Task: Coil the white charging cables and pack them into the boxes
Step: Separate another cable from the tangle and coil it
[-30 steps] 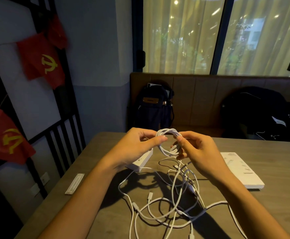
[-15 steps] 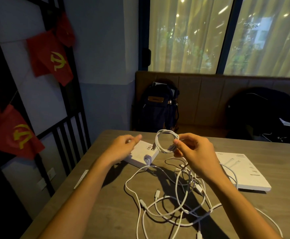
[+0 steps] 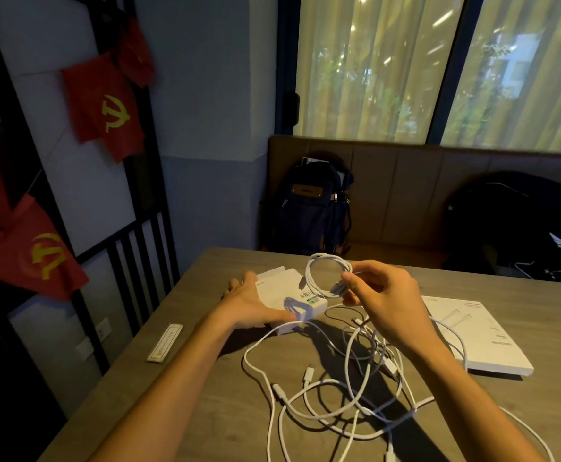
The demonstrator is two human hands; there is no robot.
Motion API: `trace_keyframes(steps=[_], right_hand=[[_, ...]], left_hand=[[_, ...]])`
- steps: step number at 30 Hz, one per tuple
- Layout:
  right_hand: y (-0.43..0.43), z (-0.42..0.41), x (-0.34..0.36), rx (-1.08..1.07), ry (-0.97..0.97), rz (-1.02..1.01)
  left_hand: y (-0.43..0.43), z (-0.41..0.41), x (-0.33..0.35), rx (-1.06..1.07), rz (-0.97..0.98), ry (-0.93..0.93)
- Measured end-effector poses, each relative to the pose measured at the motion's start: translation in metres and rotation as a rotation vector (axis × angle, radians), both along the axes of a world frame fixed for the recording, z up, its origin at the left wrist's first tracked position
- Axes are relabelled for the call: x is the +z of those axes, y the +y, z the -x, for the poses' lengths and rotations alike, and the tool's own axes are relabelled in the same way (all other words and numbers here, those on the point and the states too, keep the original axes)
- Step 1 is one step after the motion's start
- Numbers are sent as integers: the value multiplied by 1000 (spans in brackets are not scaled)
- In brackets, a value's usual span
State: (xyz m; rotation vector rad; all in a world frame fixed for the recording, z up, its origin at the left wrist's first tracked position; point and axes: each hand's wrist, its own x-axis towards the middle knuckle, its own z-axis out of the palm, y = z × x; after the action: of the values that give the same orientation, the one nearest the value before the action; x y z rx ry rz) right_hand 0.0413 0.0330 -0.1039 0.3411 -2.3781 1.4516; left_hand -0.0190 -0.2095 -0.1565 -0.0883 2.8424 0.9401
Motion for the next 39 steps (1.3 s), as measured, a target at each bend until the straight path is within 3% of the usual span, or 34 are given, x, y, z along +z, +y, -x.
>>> trace_keyframes(steps=[6,13,21,25,32,39], right_hand=[[3,5,-2,-35,24,21],[9,6,10,-90,138,88],[8,17,41,-100,303,-392],[0,30,45,-72,287,-625],[-12,47,51,-75,214,-713],[-15,56,34,-111,271,-755]], left_hand=[[10,-9,10,-250,-301,163],[26,-18,9,-264,-327,328],[34,-24,16,-251,-267,339],[35,-28,21,-252,-253,338],[35,-27,21,-250,-280,305],[32,-26,18,-250,-315,285]])
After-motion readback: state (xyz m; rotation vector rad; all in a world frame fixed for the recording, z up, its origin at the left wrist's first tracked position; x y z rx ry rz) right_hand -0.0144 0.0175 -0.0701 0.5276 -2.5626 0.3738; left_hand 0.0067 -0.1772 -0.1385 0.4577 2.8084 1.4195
